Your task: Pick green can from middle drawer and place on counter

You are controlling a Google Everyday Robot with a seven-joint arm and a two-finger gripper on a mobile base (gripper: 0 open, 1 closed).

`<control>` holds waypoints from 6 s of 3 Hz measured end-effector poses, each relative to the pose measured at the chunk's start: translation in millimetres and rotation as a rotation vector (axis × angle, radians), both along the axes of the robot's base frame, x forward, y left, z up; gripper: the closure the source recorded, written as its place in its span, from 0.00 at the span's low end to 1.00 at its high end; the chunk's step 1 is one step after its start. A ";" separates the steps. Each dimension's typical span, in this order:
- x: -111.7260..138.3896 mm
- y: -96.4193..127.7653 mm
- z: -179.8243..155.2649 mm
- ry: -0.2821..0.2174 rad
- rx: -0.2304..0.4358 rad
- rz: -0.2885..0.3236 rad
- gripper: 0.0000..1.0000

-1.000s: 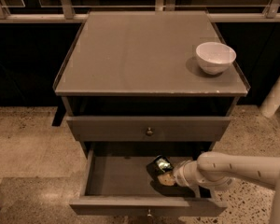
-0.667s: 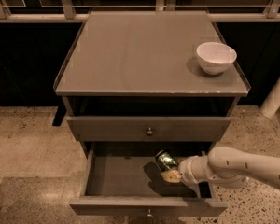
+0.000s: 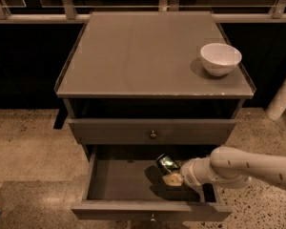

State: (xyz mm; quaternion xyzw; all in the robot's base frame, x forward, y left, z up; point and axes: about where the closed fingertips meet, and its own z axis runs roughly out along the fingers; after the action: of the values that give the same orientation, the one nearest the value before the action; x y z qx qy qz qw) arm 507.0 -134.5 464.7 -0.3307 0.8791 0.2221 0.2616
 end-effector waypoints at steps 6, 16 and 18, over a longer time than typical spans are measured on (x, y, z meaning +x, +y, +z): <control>-25.3 32.1 206.0 -0.144 -0.231 0.064 1.00; 49.7 93.4 413.5 -0.414 -0.539 0.338 1.00; 116.7 93.5 414.7 -0.510 -0.411 0.372 1.00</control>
Offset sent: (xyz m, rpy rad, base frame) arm -0.0164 0.0300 0.1320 -0.1386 0.0074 0.1254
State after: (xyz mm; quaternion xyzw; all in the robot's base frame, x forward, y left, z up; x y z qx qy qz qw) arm 623.7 -41.0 879.4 -0.5749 0.7371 -0.0049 0.3553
